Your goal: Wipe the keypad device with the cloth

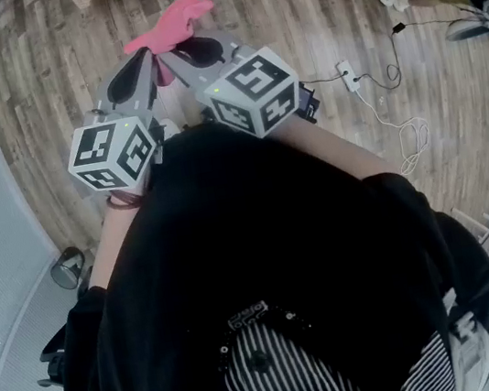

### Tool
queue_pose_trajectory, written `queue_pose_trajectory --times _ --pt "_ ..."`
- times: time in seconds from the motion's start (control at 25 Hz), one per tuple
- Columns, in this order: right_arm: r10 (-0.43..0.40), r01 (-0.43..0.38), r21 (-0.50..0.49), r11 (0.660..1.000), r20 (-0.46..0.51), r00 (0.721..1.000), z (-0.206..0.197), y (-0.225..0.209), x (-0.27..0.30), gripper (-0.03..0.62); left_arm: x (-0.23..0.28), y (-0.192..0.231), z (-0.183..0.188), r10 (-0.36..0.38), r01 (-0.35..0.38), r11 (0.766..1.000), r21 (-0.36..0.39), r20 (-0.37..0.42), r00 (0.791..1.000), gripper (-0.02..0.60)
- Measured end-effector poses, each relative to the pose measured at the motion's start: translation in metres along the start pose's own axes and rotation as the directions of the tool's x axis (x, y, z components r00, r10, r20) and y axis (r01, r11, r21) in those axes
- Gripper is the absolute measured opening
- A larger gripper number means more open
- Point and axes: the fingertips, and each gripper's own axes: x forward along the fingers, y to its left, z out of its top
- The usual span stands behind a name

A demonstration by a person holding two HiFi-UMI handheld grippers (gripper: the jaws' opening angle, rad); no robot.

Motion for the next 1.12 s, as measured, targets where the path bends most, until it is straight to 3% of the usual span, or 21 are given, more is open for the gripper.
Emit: queue_pose_trajectory --times 0.48,0.76,1.12 --pt "0.037 -0.037 -0.004 0.999 0.004 0.999 -0.014 -0.022 -0.028 0.046 0.022 -0.029 -0.016 0.049 -0.05 0.999 0.02 0.004 0.999 0.004" --pt "0.011 -0.011 -0.001 1.0 0.035 0.999 -0.009 -0.045 -0.05 0.046 0.046 -0.051 -0.012 0.078 -0.079 0.995 0.061 0.022 0.997 0.003" --pt "-0.062 0.06 0.022 0.998 0.084 0.995 -0.016 -0.078 -0.091 0.046 0.077 -0.094 -0.022 0.061 -0.061 0.994 0.093 -0.001 0.998 0.0"
